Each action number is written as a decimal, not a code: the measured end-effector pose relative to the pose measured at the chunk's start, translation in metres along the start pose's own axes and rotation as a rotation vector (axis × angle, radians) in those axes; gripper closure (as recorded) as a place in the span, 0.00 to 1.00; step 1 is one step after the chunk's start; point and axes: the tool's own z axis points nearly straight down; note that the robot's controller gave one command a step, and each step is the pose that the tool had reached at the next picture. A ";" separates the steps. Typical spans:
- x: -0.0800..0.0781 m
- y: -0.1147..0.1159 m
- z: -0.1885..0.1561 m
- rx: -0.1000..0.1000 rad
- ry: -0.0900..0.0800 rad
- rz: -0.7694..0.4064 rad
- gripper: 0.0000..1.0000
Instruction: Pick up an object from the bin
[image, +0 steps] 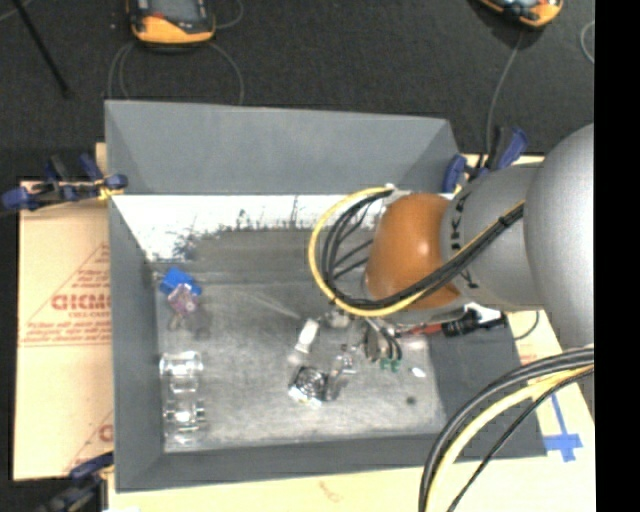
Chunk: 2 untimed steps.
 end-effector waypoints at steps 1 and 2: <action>0.007 0.036 -0.003 0.002 -0.002 -0.171 0.00; 0.005 0.036 -0.006 0.000 -0.009 -0.172 1.00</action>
Offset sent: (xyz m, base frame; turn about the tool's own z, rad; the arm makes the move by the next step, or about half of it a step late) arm -0.0060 0.0386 0.0002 -0.1737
